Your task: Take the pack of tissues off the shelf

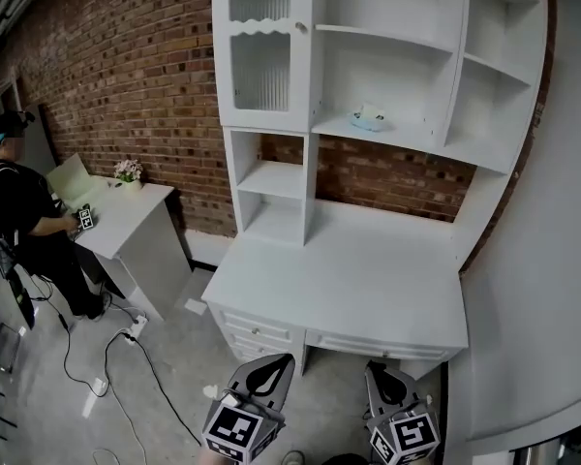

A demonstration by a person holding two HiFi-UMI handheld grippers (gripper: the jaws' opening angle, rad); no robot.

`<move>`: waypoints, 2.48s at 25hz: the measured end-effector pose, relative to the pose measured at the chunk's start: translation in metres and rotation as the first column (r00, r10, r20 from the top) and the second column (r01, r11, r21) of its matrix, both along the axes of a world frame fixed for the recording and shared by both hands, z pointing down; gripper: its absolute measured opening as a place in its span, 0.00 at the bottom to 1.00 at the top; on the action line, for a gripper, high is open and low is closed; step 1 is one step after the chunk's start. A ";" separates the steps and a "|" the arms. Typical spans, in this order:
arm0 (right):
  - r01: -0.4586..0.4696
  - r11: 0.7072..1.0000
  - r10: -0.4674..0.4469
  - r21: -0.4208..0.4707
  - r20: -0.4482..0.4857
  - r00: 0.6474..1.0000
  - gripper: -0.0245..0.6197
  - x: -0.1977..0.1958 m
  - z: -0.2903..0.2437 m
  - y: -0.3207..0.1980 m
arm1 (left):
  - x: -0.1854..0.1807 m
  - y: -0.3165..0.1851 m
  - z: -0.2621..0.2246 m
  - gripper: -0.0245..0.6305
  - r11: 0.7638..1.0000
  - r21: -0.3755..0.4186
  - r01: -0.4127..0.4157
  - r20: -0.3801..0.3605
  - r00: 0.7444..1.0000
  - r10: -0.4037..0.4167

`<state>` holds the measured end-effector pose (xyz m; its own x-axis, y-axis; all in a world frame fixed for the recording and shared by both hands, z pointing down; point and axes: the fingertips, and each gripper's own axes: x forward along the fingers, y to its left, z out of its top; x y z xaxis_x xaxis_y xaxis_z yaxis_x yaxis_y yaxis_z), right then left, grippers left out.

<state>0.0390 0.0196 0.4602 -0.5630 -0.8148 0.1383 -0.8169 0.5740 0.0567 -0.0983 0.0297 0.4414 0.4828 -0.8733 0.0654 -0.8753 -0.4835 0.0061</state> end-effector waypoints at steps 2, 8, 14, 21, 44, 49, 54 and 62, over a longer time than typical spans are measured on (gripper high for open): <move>-0.006 1.000 0.007 -0.021 0.015 1.000 0.05 -0.008 0.004 -0.015 | -0.011 -0.015 0.006 0.05 1.000 -0.006 0.000 -0.007 1.000 0.000; -0.016 1.000 0.016 -0.016 0.005 1.000 0.05 -0.019 0.008 -0.068 | -0.022 -0.063 0.015 0.05 1.000 -0.014 -0.005 0.004 1.000 0.005; -0.004 1.000 0.004 -0.004 0.019 1.000 0.05 -0.027 0.010 -0.148 | -0.030 -0.133 0.012 0.05 1.000 -0.011 0.015 0.039 0.999 -0.014; 0.001 0.999 -0.003 0.048 0.048 0.999 0.05 -0.024 -0.022 -0.267 | -0.034 -0.248 -0.017 0.05 0.998 0.034 0.043 0.036 0.998 -0.044; -0.144 0.967 0.145 0.208 0.013 0.989 0.05 0.010 -0.118 -0.473 | 0.003 -0.477 -0.080 0.05 0.985 0.131 -0.114 0.044 0.993 0.109; -0.201 0.953 0.197 0.225 0.044 0.979 0.05 0.010 -0.146 -0.498 | 0.001 -0.497 -0.097 0.05 0.972 0.179 -0.151 0.048 0.988 0.145; -0.277 0.921 0.261 0.273 0.094 0.961 0.35 0.017 -0.194 -0.537 | -0.006 -0.510 -0.110 0.05 0.962 0.207 -0.177 0.055 0.984 0.169; -0.296 0.924 0.306 0.243 -0.003 0.952 0.68 0.022 -0.234 -0.608 | -0.022 -0.533 -0.108 0.05 0.962 0.227 -0.154 0.053 0.988 0.146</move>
